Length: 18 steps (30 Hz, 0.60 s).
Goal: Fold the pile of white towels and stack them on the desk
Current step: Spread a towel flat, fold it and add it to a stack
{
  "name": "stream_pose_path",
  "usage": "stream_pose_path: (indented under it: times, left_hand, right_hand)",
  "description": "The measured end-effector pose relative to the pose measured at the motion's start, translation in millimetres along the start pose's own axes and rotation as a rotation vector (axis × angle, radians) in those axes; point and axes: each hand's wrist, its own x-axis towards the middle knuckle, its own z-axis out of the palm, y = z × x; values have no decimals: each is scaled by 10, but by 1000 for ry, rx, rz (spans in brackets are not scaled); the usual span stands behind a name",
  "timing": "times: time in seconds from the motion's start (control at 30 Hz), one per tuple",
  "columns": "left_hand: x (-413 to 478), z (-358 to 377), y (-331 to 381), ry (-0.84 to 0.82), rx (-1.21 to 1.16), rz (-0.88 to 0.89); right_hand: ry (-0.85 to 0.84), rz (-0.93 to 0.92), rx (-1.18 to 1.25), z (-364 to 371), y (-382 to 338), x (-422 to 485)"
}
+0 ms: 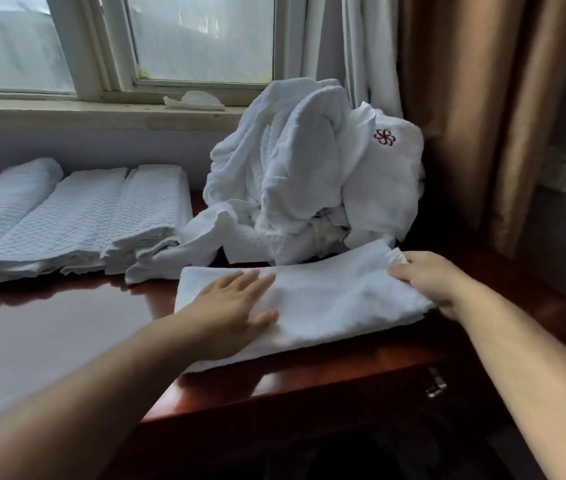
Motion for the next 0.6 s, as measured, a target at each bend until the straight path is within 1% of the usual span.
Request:
stream_pose_path:
  times: [0.07,0.13,0.2,0.23,0.27,0.3,0.33,0.37,0.4,0.43,0.5,0.53,0.6]
  left_hand:
    - [37,96,-2,-32,55,-12]
    - [32,152,-36,-6,54,-21]
    - [13,188,-77,9,44,-19]
    - [8,195,-96,20,34,-10]
    - [11,191,-113,42,10,3]
    - [20,175,-135,80,-30,15]
    - [31,148,-169,124,-77,20]
    - [38,124,-212,160,-111,16]
    - [40,110,-260,174,-114,6]
    - [33,111,-308,156,-85,-11]
    - [-4,160,-391,68,-4,-60]
    - [-25,190,-417,38,18,-78]
    - [-59,225,-445,22,35,-87]
  right_hand:
    - [64,-17,-171,36,135,47]
    - [127,-28,-253,91,144,67]
    - [234,-34,-430,162,60,51]
    - [321,-83,-541,215,11,23]
    - [405,-182,-606,284,-37,-11]
    - [450,-318,-601,375,-105,-56]
    - [437,-445,-564,483,-182,-97]
    - [376,-526,-543,599,-253,-132]
    - [291,-551,-544,724,-305,-144]
    - [187,-515,-578,850,-334,-146]
    - [-11,-385,-740,1076,-330,-152]
    - [-79,-340,-824,1168,-294,-155]
    - [-121,-314,-911,1276,-221,-158]
